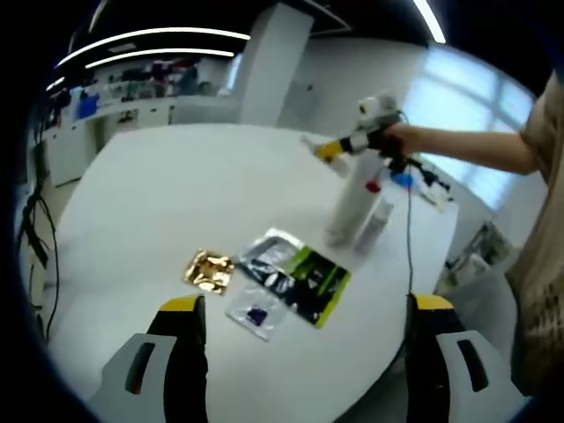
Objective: Arrange the skincare products in the storage area until every visible bottle or jar stands upright without overlapping.
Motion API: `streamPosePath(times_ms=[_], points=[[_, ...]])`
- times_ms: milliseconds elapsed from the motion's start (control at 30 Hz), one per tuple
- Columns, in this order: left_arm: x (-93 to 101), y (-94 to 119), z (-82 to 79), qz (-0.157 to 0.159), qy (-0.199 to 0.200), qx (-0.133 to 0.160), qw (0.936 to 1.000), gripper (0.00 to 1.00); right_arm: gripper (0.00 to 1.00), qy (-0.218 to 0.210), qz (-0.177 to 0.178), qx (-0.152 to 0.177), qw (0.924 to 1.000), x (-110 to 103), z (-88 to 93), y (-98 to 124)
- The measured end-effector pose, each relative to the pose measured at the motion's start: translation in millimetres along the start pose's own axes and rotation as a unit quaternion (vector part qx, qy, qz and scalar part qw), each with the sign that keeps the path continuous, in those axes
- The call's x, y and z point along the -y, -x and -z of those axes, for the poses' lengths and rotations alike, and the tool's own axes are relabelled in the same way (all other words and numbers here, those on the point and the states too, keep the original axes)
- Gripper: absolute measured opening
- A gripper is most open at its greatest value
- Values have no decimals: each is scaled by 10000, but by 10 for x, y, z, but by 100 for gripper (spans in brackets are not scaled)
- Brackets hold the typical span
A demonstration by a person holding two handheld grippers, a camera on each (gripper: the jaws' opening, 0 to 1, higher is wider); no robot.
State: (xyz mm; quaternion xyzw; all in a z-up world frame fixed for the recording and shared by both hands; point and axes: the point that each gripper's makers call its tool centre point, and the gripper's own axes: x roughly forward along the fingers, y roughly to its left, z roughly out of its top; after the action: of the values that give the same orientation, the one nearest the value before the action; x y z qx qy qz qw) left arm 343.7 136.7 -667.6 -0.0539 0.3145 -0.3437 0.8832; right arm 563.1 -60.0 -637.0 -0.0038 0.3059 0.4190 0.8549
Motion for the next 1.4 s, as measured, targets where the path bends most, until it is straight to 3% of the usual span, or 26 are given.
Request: streamPosePath(times_ms=[233, 367, 433, 700, 900, 1067, 1267, 1400], points=[[115, 22, -65, 105, -127, 38, 9999, 91, 20, -257, -176, 716, 9969, -216, -283, 246], [220, 46, -148, 228, -146, 139, 9995, 91, 20, -716, -457, 1416, 9863, -415, -518, 450], [264, 49, -184, 262, -173, 173, 9994, 90, 20, -751, -512, 1593, 9830, -483, -561, 543], [481, 41, -290, 508, -203, 325, 9980, 89, 20, -703, -548, 1740, 9807, -746, -496, 788], [677, 58, -361, 745, -66, 532, 9958, 88, 20, -606, -821, 1851, 9774, -1167, -446, 961], [833, 113, -406, 902, -25, 608, 9941, 87, 20, -739, -1204, 2139, 9666, -1596, -414, 1058], [1041, 230, -565, 1163, -46, 826, 9898, 87, 20, -1311, -1678, 2643, 9406, -1984, -348, 1132], [1129, 264, -629, 1247, -100, 894, 9881, 85, 20, -1484, -1777, 2527, 9394, -2133, -116, 1066]])
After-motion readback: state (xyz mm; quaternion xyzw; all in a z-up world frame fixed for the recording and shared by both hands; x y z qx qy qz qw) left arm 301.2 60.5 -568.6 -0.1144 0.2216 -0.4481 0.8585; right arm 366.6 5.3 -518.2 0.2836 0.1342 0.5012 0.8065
